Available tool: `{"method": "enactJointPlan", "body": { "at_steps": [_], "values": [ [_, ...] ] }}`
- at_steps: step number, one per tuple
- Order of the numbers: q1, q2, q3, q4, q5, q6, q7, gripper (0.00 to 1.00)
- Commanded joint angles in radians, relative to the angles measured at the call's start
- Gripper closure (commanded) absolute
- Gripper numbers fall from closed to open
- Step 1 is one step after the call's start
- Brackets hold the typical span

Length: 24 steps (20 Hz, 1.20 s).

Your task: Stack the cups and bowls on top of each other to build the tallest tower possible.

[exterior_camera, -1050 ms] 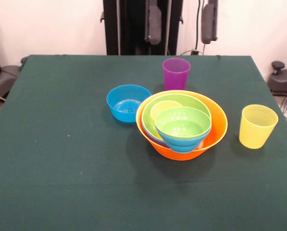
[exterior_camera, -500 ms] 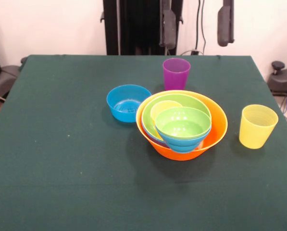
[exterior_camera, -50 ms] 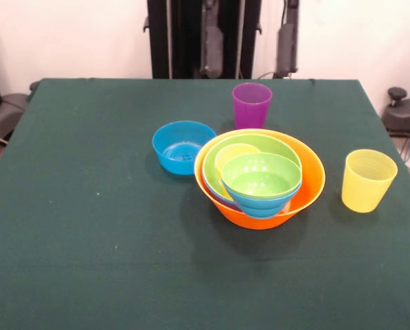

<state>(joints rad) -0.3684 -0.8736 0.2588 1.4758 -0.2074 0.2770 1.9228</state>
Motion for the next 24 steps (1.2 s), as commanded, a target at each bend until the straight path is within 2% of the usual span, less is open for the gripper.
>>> {"method": "enactJointPlan", "body": {
  "at_steps": [1, 9, 10, 15, 20, 24],
  "values": [
    [-0.002, 0.049, -0.067, 0.09, -0.066, -0.013, 0.08, 0.0],
    [0.019, 0.096, -0.148, 0.044, -0.076, -0.043, 0.097, 0.0],
    [0.013, 0.093, -0.144, 0.054, -0.078, -0.054, 0.091, 0.0],
    [-0.095, 0.051, -0.012, 0.156, -0.091, -0.107, 0.008, 0.0],
    [-0.131, 0.034, 0.037, 0.207, -0.098, -0.134, 0.0, 0.0],
    [-0.128, 0.042, 0.024, 0.198, -0.094, -0.139, 0.013, 0.0]
  ]
}}
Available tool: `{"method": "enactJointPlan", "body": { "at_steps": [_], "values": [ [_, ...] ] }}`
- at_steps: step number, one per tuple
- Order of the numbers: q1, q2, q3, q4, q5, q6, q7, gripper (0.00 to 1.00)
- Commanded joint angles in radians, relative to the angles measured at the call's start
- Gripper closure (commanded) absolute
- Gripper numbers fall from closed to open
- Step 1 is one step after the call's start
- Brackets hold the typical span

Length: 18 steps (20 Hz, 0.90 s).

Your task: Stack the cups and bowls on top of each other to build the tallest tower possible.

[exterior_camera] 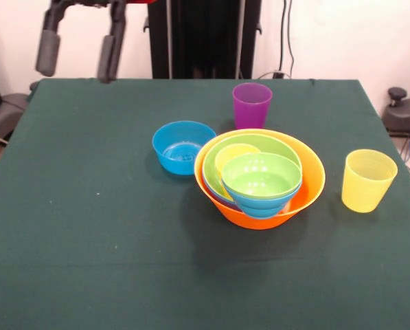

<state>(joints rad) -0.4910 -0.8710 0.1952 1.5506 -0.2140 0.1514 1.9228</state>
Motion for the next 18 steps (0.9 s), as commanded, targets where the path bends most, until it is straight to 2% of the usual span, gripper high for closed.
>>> {"method": "enactJointPlan", "body": {
  "at_steps": [1, 4, 5, 7, 9, 10, 11, 12, 13, 14, 18],
  "values": [
    [-0.003, 0.042, 0.083, 0.119, -0.085, -0.012, 0.015, 0.0],
    [-0.01, 0.025, 0.087, 0.112, -0.085, 0.007, -0.005, 0.0],
    [-0.026, 0.021, 0.103, 0.128, -0.057, 0.022, 0.01, 0.0],
    [-0.013, 0.012, 0.077, 0.146, -0.011, 0.065, 0.053, 0.0],
    [0.035, 0.002, 0.023, 0.125, -0.024, 0.087, 0.056, 0.0],
    [0.098, 0.003, -0.054, 0.094, -0.033, 0.102, 0.084, 0.0],
    [0.128, 0.005, -0.091, 0.083, -0.021, 0.104, 0.117, 0.0],
    [0.166, 0.007, -0.131, 0.069, 0.019, 0.131, 0.175, 0.0],
    [0.184, 0.006, -0.145, 0.062, 0.039, 0.148, 0.193, 0.0],
    [0.23, 0.002, -0.181, 0.034, 0.057, 0.18, 0.221, 0.0],
    [0.264, 0.009, -0.21, 0.017, 0.107, 0.197, 0.22, 0.0]
  ]
}}
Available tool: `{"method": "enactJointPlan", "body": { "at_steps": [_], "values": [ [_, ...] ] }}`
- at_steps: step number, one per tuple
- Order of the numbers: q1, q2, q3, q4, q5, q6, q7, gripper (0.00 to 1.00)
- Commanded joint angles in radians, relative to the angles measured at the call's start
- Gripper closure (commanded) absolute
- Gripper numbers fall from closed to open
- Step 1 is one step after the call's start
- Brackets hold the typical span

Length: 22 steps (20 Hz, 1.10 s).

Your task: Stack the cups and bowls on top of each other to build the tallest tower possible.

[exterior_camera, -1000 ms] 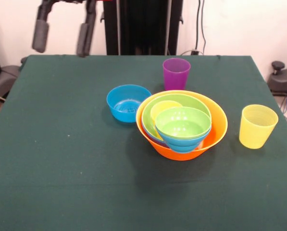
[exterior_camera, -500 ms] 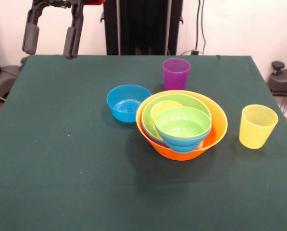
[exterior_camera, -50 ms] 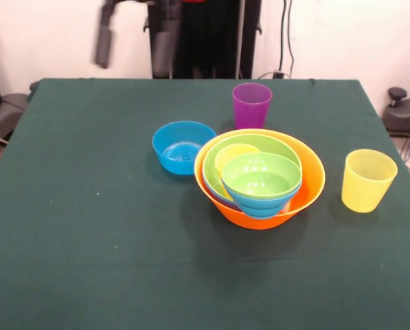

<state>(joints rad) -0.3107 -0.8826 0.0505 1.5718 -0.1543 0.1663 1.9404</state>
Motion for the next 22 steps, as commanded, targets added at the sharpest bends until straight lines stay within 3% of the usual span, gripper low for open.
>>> {"method": "enactJointPlan", "body": {
  "at_steps": [1, 7, 12, 16, 22],
  "values": [
    [0.09, 0.027, -0.075, -0.007, 0.057, 0.179, 0.203, 0.0],
    [0.089, 0.074, -0.085, 0.0, 0.085, 0.09, 0.175, 0.0],
    [0.047, 0.121, -0.046, 0.017, 0.058, -0.021, 0.135, 0.0],
    [0.043, 0.15, -0.046, 0.012, 0.014, -0.04, 0.09, 0.0],
    [0.076, 0.183, -0.082, 0.007, 0.029, -0.086, 0.118, 0.0]
  ]
}}
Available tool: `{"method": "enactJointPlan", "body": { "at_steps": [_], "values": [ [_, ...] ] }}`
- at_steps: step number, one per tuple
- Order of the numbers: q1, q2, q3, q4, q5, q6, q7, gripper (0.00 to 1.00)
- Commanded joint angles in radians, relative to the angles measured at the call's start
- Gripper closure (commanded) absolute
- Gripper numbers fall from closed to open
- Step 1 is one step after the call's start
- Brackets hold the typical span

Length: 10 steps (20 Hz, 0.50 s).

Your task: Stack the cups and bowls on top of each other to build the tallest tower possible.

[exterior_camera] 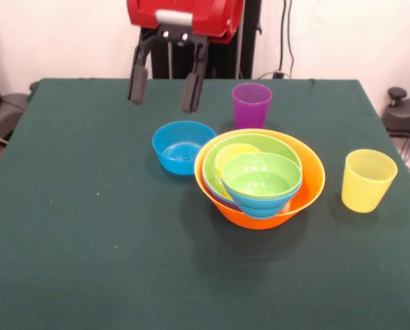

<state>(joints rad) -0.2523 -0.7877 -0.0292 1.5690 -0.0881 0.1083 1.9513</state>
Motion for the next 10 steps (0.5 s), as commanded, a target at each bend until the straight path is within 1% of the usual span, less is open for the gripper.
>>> {"method": "enactJointPlan", "body": {
  "at_steps": [1, 6, 10],
  "values": [
    [0.025, 0.088, -0.009, 0.007, -0.033, -0.026, 0.108, 0.0],
    [0.067, 0.097, -0.051, -0.002, -0.006, -0.025, 0.126, 0.0],
    [0.061, 0.089, -0.046, 0.013, -0.009, -0.029, 0.12, 0.0]
  ]
}}
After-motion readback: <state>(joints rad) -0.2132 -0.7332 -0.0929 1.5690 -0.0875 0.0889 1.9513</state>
